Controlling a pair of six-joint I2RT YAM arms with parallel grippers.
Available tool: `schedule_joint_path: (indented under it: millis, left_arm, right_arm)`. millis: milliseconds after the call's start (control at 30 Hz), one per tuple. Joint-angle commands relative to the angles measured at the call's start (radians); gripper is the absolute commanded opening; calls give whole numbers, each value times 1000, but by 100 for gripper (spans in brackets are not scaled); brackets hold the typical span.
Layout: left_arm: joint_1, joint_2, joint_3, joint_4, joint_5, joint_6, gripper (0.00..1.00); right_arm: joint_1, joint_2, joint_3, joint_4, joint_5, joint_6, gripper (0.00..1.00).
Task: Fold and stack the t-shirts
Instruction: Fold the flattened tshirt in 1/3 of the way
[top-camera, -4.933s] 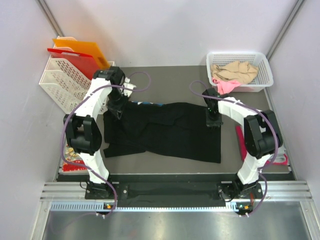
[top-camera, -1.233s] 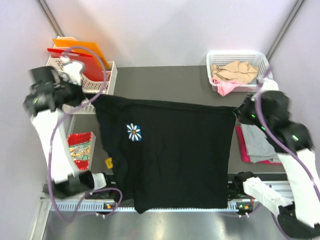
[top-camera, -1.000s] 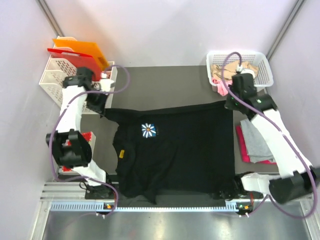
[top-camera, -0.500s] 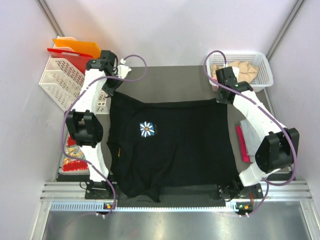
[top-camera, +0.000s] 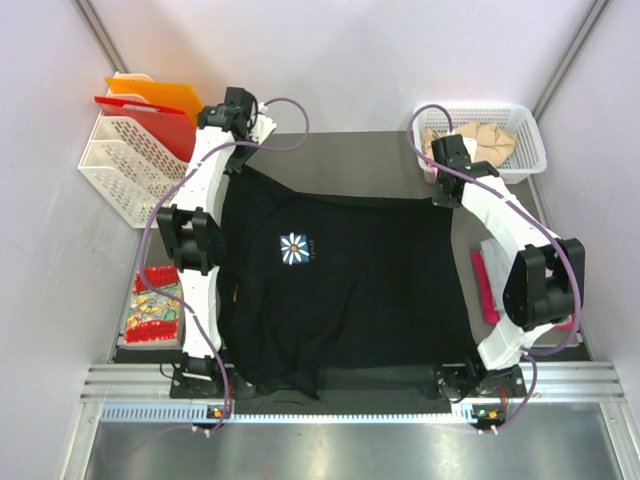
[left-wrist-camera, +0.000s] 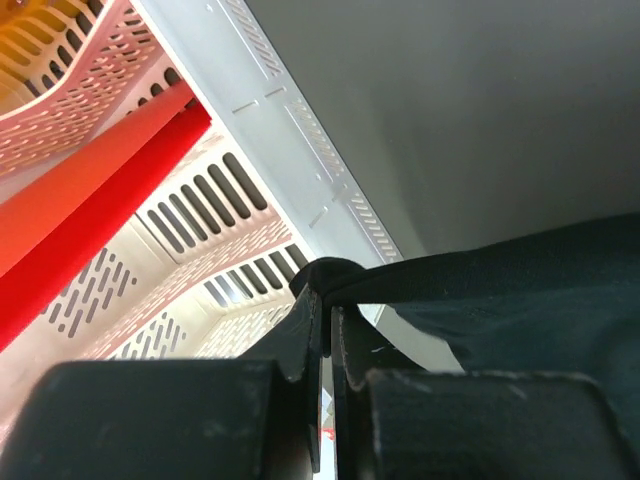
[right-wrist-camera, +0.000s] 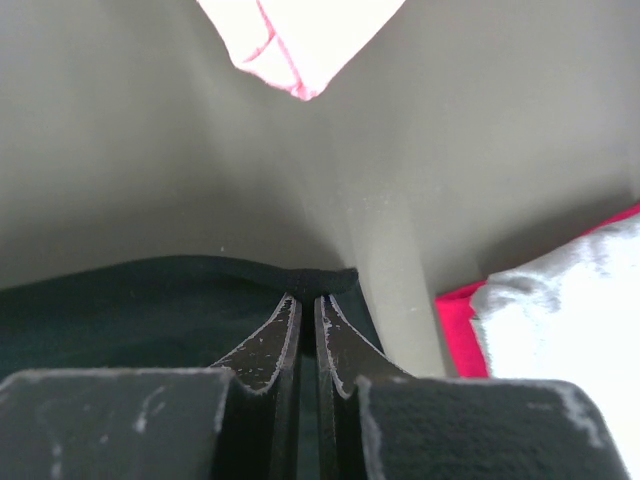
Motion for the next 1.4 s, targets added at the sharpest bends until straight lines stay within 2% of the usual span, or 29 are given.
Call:
schedule_joint_path:
  millis: [0, 133, 267, 333, 500, 767, 1100, 1367]
  left_arm:
    - [2, 3, 53, 28, -69, -33, 0]
    - [2, -10, 22, 73, -98, -71, 0]
    - [3, -57, -61, 162, -159, -131, 0]
    - [2, -66, -56, 165, -156, -147, 0]
    - [-14, -106, -2, 35, 0, -173, 0]
    - [-26, -293, -182, -132, 169, -214, 0]
    - [-27, -435, -363, -272, 322, -277, 0]
    - [-27, -670, -682, -274, 368, -291, 0]
  right_arm:
    - [-14, 5, -2, 50, -13, 17, 0]
    - [-17, 13, -7, 66, -10, 2, 0]
    - [-18, 46, 59, 63, -29, 1, 0]
    - [-18, 50, 83, 57, -36, -2, 0]
    - [-18, 16, 76, 50, -64, -6, 0]
    - [-17, -108, -53, 47, -70, -12, 0]
    - [-17, -199, -165, 8, -46, -22, 0]
    - [-15, -289, -263, -28, -52, -24, 0]
